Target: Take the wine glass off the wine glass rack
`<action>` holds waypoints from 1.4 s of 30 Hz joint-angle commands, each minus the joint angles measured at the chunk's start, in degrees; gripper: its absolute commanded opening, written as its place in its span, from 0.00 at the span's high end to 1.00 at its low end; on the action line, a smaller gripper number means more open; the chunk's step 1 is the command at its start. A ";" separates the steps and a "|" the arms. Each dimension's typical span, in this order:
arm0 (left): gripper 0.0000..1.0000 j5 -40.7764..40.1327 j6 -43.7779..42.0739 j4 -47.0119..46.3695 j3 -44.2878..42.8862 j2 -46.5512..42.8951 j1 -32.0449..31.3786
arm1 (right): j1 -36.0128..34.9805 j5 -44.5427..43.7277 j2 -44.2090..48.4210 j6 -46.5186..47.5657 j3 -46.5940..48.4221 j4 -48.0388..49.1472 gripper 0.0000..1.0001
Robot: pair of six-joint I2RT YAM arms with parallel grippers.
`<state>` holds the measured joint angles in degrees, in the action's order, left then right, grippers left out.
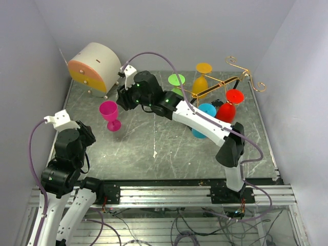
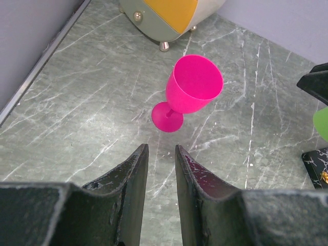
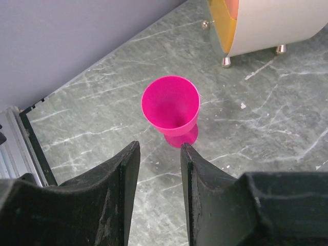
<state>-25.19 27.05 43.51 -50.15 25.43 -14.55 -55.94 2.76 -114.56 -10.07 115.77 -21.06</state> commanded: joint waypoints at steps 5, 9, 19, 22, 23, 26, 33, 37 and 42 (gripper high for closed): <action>0.61 -1.79 0.54 -1.33 0.23 0.03 0.04 | -0.13 -0.41 6.61 1.39 -7.65 6.46 0.60; 0.61 -1.85 0.57 -1.28 0.22 -0.11 0.04 | -0.14 -0.96 8.85 1.99 -11.02 8.66 0.55; 0.61 -1.95 0.05 -1.62 0.41 -2.46 0.05 | -0.15 -4.61 22.43 4.90 -32.66 20.24 0.28; 0.62 -1.97 0.04 -1.67 0.52 -2.60 0.04 | -0.13 -7.79 30.48 5.46 -41.72 25.58 0.26; 0.62 -2.07 0.02 -1.67 0.54 -2.55 0.04 | -0.11 -8.96 33.42 5.55 -44.10 26.73 0.26; 0.62 -2.05 -0.06 -1.67 0.49 -2.48 0.04 | -0.13 -11.92 41.90 5.94 -49.44 27.82 0.25; 0.62 -1.93 -0.07 -1.76 0.62 -2.25 0.04 | 1.18 -25.53 53.70 7.12 -47.95 14.90 0.25; 0.62 -1.66 -0.15 -1.93 0.59 -2.26 0.05 | 10.25 -24.69 51.26 6.69 -40.35 5.12 0.24; 0.62 -1.96 -0.16 -1.78 0.59 -2.51 0.07 | 23.61 -17.96 50.86 1.60 -33.97 0.78 0.25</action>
<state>-25.93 27.38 43.51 -49.82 23.33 -14.57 -40.23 -18.59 -64.18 -4.73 78.56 -13.52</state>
